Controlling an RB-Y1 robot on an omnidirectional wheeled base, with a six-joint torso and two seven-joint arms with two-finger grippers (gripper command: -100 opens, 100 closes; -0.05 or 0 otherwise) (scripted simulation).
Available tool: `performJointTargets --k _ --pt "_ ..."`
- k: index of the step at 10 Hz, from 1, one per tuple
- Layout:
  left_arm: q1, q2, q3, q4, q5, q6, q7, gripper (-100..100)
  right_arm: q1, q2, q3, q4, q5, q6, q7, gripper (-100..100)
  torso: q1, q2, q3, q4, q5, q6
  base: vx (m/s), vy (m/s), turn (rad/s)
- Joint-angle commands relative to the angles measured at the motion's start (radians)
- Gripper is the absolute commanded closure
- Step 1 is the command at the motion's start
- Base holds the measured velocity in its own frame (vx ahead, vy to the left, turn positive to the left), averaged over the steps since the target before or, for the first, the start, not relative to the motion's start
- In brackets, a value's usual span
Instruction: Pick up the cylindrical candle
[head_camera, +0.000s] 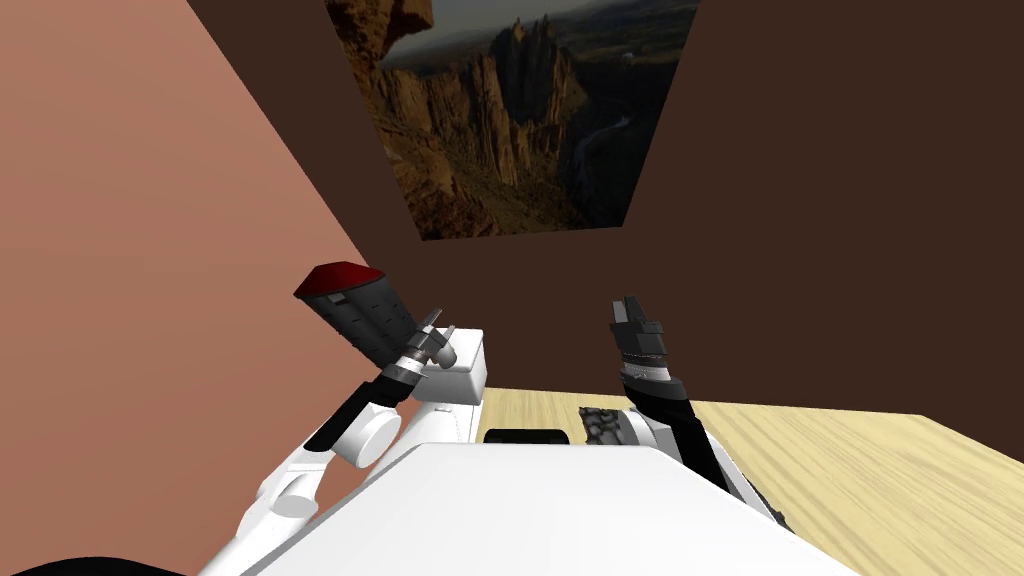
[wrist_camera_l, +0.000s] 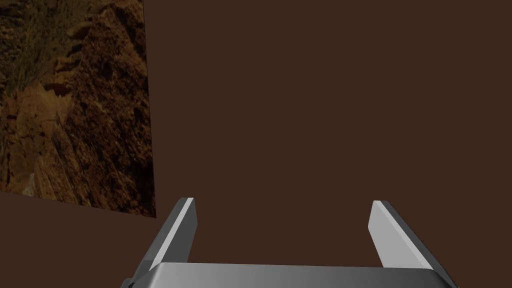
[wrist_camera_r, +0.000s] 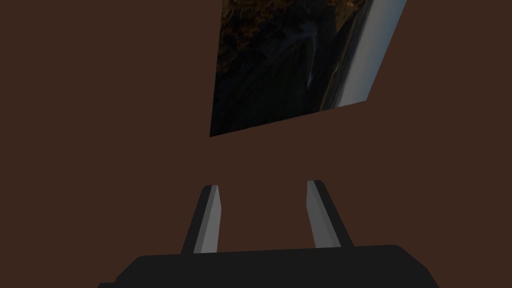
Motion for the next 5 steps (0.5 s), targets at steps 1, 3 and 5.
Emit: performJointTargets --k 1,3,5 --pt "-0.002 0.050 -0.002 0.000 0.050 0.043 -0.012 -100 0.000 0.000 0.000 0.000 0.000 0.000 0.000 0 0.000 0.000 0.000 0.000 0.000 0.000 -0.056 0.013 -0.107" --pt "-0.003 0.104 -0.003 0.002 0.105 0.082 -0.021 -100 0.000 0.000 0.000 0.000 0.000 0.000 0.000 0 0.000 -0.001 0.000 0.000 0.000 0.000 -0.055 0.005 -0.075" --pt "-0.004 0.157 -0.004 0.004 0.157 0.123 -0.029 -100 0.000 0.000 0.000 0.000 0.000 0.000 0.000 0 0.000 -0.001 0.000 0.000 0.000 0.000 -0.040 0.004 -0.082"
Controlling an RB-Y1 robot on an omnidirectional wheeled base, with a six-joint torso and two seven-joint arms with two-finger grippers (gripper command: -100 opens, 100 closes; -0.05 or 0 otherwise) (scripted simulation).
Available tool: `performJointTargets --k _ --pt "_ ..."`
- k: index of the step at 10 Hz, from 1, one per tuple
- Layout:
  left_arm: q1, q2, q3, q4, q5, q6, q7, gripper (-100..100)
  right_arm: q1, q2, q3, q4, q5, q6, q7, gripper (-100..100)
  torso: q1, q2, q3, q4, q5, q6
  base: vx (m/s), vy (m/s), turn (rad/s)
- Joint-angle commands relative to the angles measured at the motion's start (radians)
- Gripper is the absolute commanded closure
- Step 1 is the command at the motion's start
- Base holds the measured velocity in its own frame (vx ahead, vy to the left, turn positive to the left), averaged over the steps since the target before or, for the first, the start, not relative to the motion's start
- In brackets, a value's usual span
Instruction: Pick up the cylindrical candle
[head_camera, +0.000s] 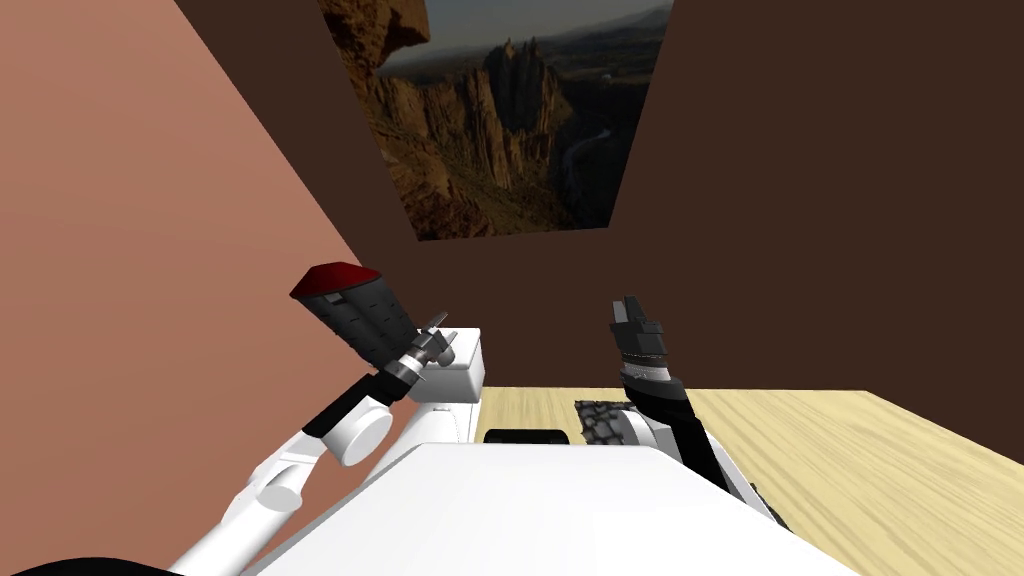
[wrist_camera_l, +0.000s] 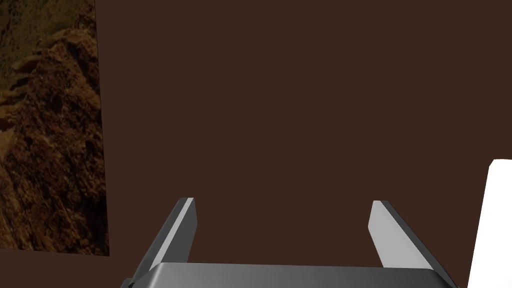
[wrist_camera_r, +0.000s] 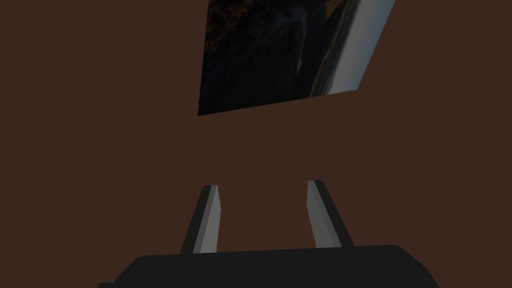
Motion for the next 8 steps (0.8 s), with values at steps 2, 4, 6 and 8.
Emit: performJointTargets --k 2,4,6,8 --pt "0.000 0.074 0.000 0.005 0.073 0.065 -0.012 -100 0.000 0.000 0.000 0.000 0.000 0.000 0.000 0 0.000 0.000 0.000 0.000 0.000 0.000 -0.037 0.000 -0.077" --pt "-0.001 0.126 -0.003 0.011 0.124 0.108 -0.019 -100 0.000 0.000 0.000 0.000 0.000 0.000 0.000 0 0.000 0.000 0.000 0.000 0.000 0.000 -0.032 -0.006 -0.070" --pt "-0.002 0.180 -0.006 0.019 0.176 0.152 -0.027 -100 0.000 0.000 0.000 0.000 0.000 0.000 0.000 0 -0.001 -0.001 -0.001 0.000 0.000 0.000 -0.026 -0.013 -0.074" --pt "-0.003 0.242 -0.010 0.029 0.227 0.196 -0.034 -100 0.000 0.000 0.000 0.000 0.000 0.000 0.000 0 -0.001 -0.001 -0.001 0.000 0.000 0.000 -0.013 -0.020 -0.078"
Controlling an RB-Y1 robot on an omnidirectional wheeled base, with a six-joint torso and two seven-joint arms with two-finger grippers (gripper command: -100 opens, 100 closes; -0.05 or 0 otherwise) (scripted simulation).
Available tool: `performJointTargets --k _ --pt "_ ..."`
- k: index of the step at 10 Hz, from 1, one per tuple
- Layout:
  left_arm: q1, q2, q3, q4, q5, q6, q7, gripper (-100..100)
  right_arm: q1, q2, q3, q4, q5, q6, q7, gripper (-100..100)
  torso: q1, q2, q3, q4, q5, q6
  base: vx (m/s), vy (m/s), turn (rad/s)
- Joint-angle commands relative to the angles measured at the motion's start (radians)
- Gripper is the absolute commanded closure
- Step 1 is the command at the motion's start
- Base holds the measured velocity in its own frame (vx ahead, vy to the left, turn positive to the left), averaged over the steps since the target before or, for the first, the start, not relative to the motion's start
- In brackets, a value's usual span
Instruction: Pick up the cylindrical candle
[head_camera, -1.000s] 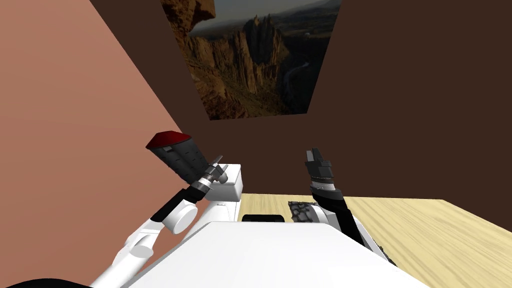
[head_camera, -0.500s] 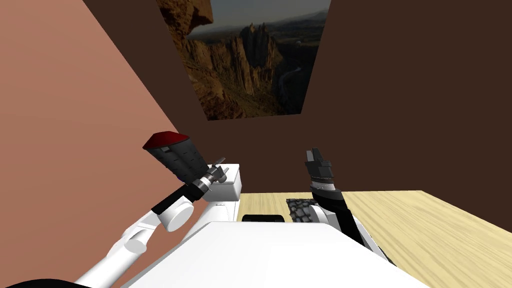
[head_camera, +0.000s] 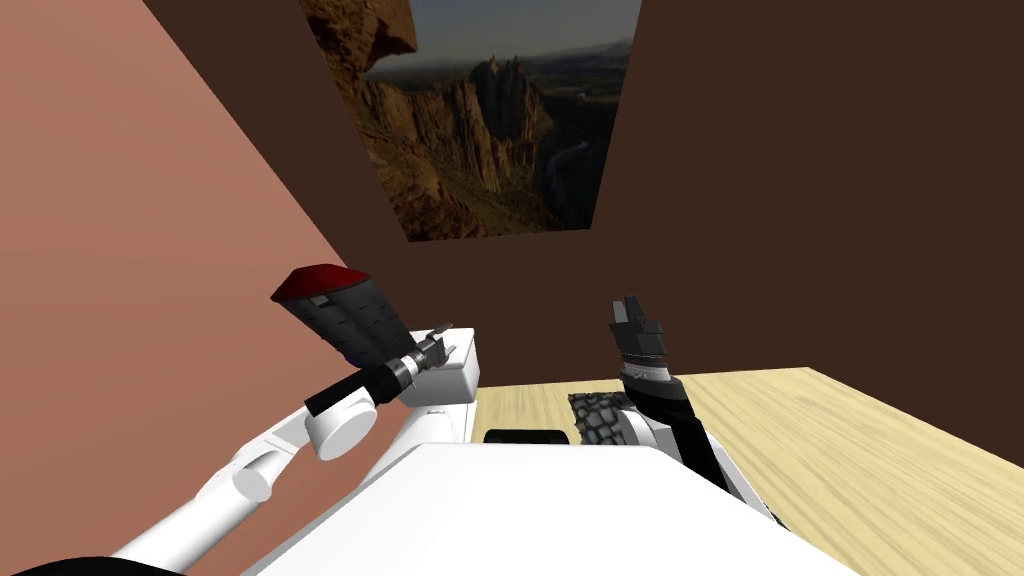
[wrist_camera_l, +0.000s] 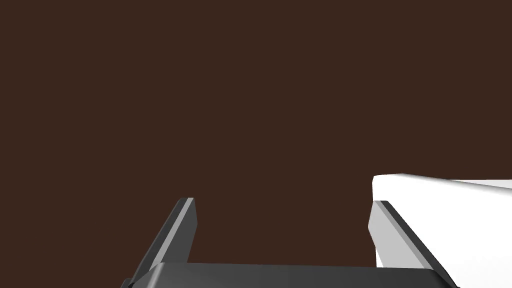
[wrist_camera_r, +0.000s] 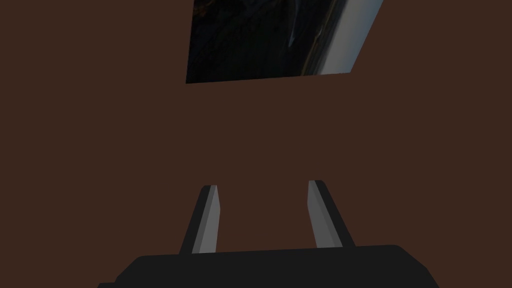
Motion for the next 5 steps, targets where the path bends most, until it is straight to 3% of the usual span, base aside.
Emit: performJointTargets --k 1,4,5 --pt "-0.011 0.044 -0.006 0.010 0.025 0.031 -0.005 -100 0.000 0.000 0.000 0.000 0.000 0.000 0.000 0 0.000 0.000 0.000 0.000 0.000 0.000 -0.007 -0.018 -0.039" --pt "-0.013 0.131 -0.016 0.036 0.110 0.121 -0.018 -100 0.000 0.000 0.000 0.000 0.000 0.000 0.000 0 0.000 -0.001 -0.001 0.000 0.000 0.000 0.002 -0.025 -0.063" --pt "-0.013 0.161 -0.016 0.036 0.112 0.125 -0.018 -100 0.000 0.000 0.000 0.000 0.000 0.000 0.000 0 0.000 -0.001 -0.001 0.000 0.000 0.000 0.008 -0.026 -0.038"
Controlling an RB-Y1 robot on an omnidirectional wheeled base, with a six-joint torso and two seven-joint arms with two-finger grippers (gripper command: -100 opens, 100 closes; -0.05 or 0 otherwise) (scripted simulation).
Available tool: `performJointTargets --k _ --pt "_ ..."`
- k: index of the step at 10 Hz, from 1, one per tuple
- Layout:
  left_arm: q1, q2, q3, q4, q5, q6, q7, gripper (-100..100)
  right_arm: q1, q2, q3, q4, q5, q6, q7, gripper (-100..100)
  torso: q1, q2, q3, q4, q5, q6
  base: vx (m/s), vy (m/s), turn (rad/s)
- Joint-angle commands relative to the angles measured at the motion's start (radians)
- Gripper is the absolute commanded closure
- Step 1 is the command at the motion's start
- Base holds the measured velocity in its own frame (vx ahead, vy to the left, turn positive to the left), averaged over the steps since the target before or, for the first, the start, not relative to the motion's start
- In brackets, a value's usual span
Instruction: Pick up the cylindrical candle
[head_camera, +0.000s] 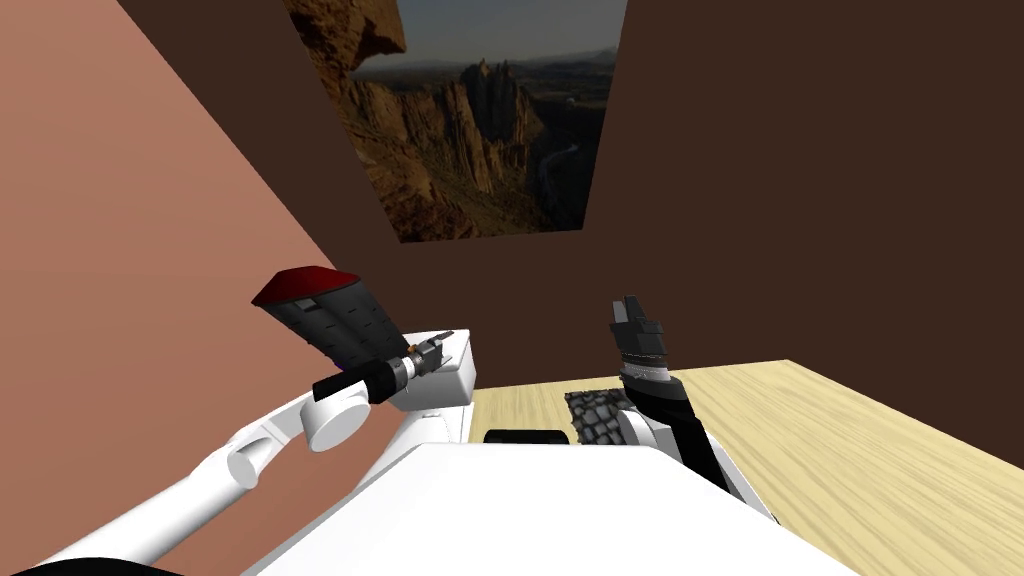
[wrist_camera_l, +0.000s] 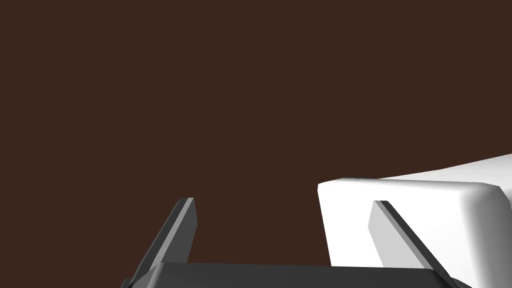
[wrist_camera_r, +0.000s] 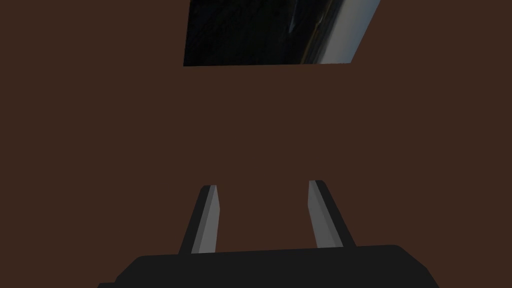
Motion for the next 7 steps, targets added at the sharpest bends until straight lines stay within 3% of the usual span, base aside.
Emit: performJointTargets --k 1,2,3,4,5,6,7 --pt "-0.004 0.050 -0.008 0.020 0.050 0.050 -0.007 -100 0.000 0.000 0.000 0.000 0.000 0.000 0.000 0 0.000 0.000 0.000 0.000 0.000 0.000 0.015 -0.037 -0.066" --pt "-0.004 0.079 -0.008 0.020 0.050 0.058 -0.007 -100 0.000 0.000 0.000 0.000 0.000 0.000 0.000 0 -0.001 0.000 0.000 0.000 0.000 0.000 0.014 -0.030 -0.042" --pt "-0.005 0.114 -0.014 0.036 0.088 0.089 -0.012 -100 0.000 0.000 0.000 0.000 0.000 0.000 0.000 0 0.000 -0.001 0.000 0.000 0.000 0.000 0.020 -0.032 -0.075" --pt "-0.005 0.136 -0.014 0.036 0.088 0.106 -0.012 -100 0.000 0.000 0.000 0.000 0.000 0.000 0.000 0 0.000 -0.001 -0.001 0.000 0.000 0.000 0.024 -0.028 -0.027" --pt "-0.005 0.173 -0.021 0.053 0.125 0.137 -0.018 -100 0.000 0.000 0.000 0.000 0.000 0.000 0.000 0 0.000 -0.001 -0.001 0.000 0.000 0.000 0.031 -0.045 -0.053" --pt "-0.005 0.193 -0.021 0.053 0.125 0.154 -0.018 -100 0.000 0.000 0.000 0.000 0.000 0.000 0.000 0 -0.001 -0.002 -0.001 0.000 0.000 0.000 0.024 -0.040 -0.031" --pt "-0.006 0.227 -0.028 0.071 0.160 0.185 -0.022 -100 0.000 0.000 0.000 0.000 0.000 0.000 0.000 0 -0.001 -0.001 -0.001 0.000 0.000 0.000 0.034 -0.036 -0.053"
